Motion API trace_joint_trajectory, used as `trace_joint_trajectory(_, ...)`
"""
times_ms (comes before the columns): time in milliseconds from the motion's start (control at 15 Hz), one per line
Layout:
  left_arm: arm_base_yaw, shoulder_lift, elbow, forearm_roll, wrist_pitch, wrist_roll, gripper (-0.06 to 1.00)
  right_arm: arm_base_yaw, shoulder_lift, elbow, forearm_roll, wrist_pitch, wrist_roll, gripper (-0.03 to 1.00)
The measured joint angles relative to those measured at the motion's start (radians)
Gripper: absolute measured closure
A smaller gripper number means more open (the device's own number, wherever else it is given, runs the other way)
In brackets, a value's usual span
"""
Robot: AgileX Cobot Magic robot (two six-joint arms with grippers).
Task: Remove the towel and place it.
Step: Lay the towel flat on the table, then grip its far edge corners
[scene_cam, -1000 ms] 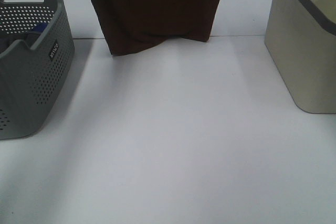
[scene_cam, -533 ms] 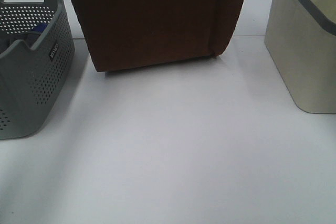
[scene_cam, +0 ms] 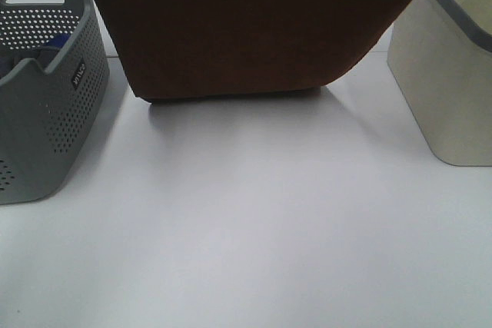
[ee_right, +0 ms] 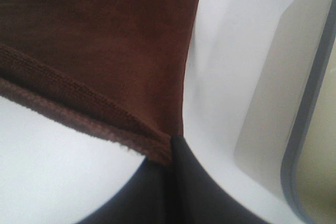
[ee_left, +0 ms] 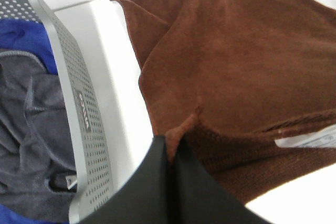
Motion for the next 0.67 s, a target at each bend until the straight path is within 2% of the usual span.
trace_joint_trajectory(200,-0.107,-0.168,0.231,0.034,0.000,-0.088,0.94,-0.007,-0.171,0.232,0.071,-0.001,0.000,0.97)
trace_joint_trajectory(467,-0.270,-0.369,0.471,0.071,0.008,-0.220,0.94,-0.010,-0.386,0.532,0.183,0.001,0.000,0.97)
trace_joint_trajectory(667,-0.362,-0.468,0.632,0.031,0.006,-0.329,0.94,-0.011,-0.497,0.726,0.238,0.000,0.000,0.97)
